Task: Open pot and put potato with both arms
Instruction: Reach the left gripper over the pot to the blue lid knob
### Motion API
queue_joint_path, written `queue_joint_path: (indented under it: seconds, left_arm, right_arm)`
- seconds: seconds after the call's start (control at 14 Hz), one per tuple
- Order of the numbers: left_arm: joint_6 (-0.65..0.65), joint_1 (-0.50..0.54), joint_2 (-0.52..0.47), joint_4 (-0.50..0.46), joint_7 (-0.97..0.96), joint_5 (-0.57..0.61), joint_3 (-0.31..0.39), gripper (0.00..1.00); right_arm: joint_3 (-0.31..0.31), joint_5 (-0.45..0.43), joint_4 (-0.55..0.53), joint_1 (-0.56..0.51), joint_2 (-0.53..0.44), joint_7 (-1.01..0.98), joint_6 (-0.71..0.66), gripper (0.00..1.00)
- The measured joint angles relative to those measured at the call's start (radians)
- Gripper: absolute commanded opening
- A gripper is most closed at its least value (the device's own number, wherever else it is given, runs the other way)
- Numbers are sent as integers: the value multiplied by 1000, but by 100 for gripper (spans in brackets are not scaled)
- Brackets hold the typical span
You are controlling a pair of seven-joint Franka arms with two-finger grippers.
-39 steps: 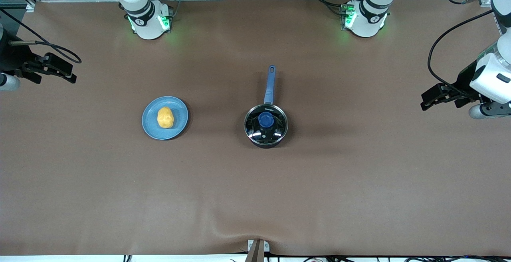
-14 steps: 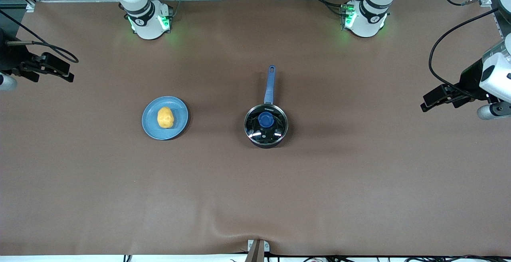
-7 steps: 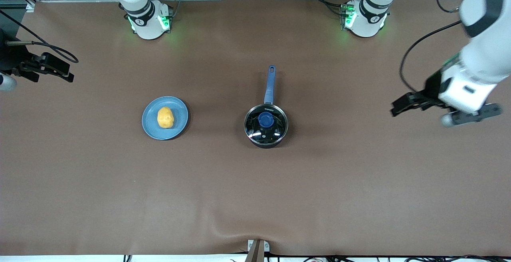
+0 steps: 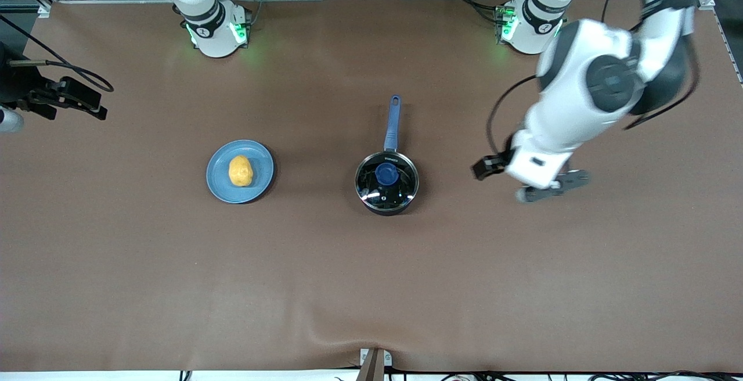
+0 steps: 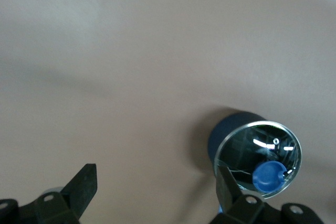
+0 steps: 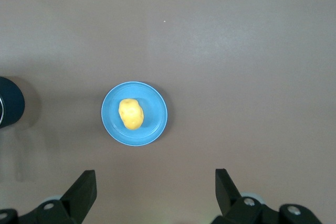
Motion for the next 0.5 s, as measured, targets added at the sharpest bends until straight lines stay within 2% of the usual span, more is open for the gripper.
queue_joint_path:
  seconds: [0.5]
  left_arm:
    - [147,-222,206,52,-269,2,2,100]
  right_arm:
    - [0,1,0,0,8,0,7,100]
